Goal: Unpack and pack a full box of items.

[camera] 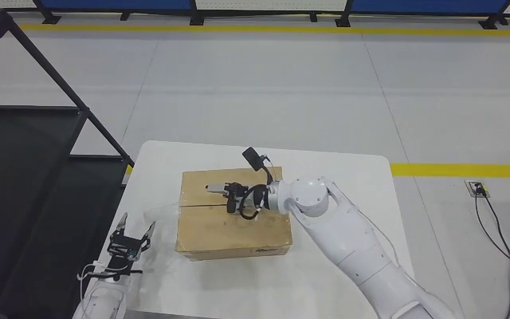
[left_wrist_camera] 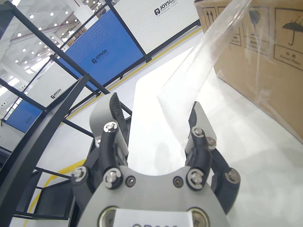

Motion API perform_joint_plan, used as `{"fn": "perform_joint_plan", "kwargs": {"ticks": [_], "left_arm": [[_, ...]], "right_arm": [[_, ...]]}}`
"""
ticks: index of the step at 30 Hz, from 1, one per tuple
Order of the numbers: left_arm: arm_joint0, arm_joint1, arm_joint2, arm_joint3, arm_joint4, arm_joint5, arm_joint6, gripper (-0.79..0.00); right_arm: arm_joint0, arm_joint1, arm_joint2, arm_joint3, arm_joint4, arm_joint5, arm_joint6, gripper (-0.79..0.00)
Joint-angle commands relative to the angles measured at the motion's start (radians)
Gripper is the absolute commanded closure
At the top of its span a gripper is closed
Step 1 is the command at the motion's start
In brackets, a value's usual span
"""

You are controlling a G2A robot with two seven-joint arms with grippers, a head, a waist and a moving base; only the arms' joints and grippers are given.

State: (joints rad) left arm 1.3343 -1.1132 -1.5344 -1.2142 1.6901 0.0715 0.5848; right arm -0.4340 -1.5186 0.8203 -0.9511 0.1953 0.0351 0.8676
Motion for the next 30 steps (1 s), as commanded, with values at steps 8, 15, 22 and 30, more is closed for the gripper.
{"fn": "perform_joint_plan", "kwargs": {"ticks": [8, 15, 22, 30], "left_arm": [[0.026, 0.002, -0.02, -0.008, 0.005, -0.008, 0.012, -0.665], [0.05, 0.004, -0.047, -0.025, -0.008, -0.011, 0.028, -0.696], [0.077, 0.006, -0.075, -0.041, -0.016, -0.015, 0.043, -0.708], [0.116, 0.003, -0.089, -0.06, -0.118, -0.122, 0.051, -0.785]], "right_arm": [[0.054, -0.07, -0.097, 0.077, 0.048, -0.019, -0.047, -0.785], [0.096, -0.131, -0.159, 0.172, 0.078, -0.045, -0.093, -0.785], [0.138, -0.18, -0.18, 0.271, 0.104, -0.076, -0.112, -0.785], [0.165, -0.215, -0.19, 0.339, 0.103, -0.124, -0.092, -0.785]]}}
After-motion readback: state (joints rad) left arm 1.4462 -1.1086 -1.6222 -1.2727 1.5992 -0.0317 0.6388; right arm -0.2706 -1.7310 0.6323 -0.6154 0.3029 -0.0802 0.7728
